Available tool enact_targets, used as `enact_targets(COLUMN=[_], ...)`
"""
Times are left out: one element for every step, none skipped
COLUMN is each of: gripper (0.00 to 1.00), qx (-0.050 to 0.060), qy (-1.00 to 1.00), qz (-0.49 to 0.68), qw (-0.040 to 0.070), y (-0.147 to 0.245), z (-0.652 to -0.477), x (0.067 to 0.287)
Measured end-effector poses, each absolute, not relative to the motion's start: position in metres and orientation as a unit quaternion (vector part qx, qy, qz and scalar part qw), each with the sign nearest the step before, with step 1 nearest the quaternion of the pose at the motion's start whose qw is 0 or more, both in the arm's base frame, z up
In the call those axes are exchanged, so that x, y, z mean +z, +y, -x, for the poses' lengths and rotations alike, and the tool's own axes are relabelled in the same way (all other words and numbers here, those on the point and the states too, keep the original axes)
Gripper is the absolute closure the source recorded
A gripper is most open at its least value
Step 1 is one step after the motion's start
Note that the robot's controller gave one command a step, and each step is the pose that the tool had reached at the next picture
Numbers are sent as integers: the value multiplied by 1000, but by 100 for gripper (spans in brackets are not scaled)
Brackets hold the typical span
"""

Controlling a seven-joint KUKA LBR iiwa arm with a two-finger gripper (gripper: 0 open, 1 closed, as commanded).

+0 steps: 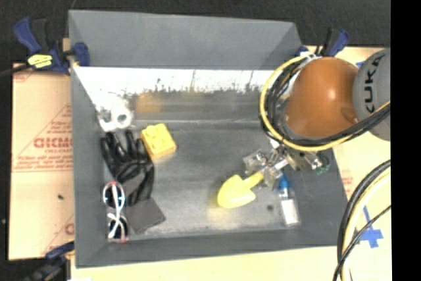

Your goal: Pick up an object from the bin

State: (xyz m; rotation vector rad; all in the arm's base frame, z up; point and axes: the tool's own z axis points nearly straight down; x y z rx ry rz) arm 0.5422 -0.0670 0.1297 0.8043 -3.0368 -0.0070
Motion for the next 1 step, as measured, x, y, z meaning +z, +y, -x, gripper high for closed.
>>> enact_targets(gripper=[100], qx=[-1], qy=[-967], qz=[-255], qw=[-2], y=[-67], z=[-543], x=[150])
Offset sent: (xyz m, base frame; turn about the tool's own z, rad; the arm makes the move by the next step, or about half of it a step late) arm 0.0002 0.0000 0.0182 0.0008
